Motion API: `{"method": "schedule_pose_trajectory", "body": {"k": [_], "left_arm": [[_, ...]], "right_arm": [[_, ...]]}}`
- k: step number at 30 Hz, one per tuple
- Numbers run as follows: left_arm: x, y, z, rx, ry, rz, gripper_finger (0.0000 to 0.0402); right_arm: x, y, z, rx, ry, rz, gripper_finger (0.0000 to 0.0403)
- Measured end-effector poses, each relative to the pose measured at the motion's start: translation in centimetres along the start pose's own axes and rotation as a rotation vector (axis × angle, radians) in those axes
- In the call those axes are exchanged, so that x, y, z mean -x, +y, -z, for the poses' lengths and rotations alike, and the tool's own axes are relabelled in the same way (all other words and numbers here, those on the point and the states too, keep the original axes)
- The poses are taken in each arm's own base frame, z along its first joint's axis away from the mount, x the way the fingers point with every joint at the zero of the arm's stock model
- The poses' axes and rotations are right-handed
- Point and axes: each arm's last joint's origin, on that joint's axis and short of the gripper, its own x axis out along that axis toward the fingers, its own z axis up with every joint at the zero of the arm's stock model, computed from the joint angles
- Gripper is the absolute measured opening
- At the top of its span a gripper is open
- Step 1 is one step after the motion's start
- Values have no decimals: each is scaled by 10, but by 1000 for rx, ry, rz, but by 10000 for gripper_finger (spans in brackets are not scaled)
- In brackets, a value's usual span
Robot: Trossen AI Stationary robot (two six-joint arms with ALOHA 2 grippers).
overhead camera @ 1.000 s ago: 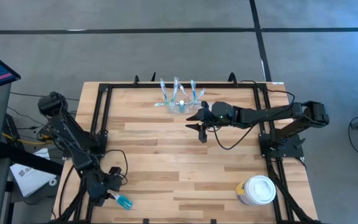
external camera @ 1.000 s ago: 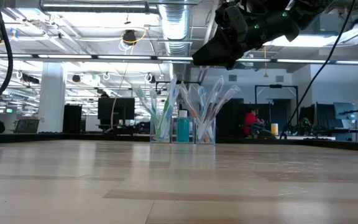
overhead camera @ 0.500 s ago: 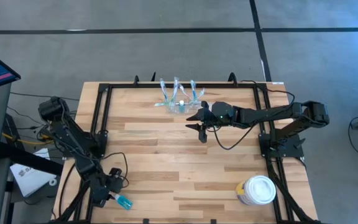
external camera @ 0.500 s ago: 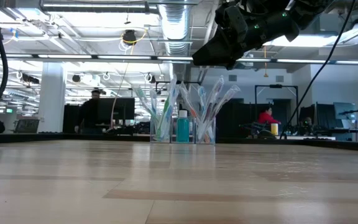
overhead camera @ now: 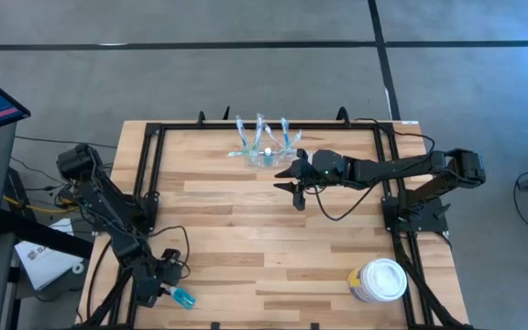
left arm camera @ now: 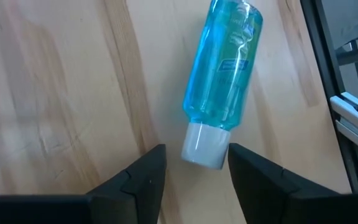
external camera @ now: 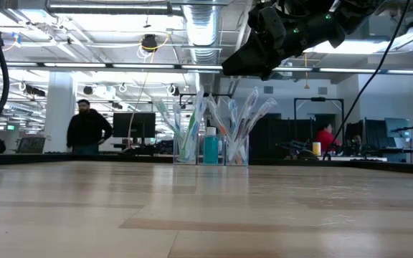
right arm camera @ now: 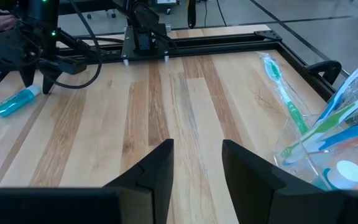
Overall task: Pick & Place toothbrushing station
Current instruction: Put the blue mouthwash into the transparent organizer
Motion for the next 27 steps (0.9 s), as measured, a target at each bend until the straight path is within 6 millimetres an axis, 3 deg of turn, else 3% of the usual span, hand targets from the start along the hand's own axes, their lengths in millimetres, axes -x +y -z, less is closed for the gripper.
{"method": "schedule_pose_trajectory", "body": {"k": [15, 24, 27], "left_arm": [[-12, -2, 1, -25, -2, -11, 151], [-12, 0, 1, -28, -10, -31, 88], [-12, 0, 1, -28, -21, -42, 85]], "right_arm": [[0, 0, 0, 0, 0, 0, 127], [0, 0, 0, 0, 0, 0, 127], [0, 0, 0, 0, 1, 0, 127]]}}
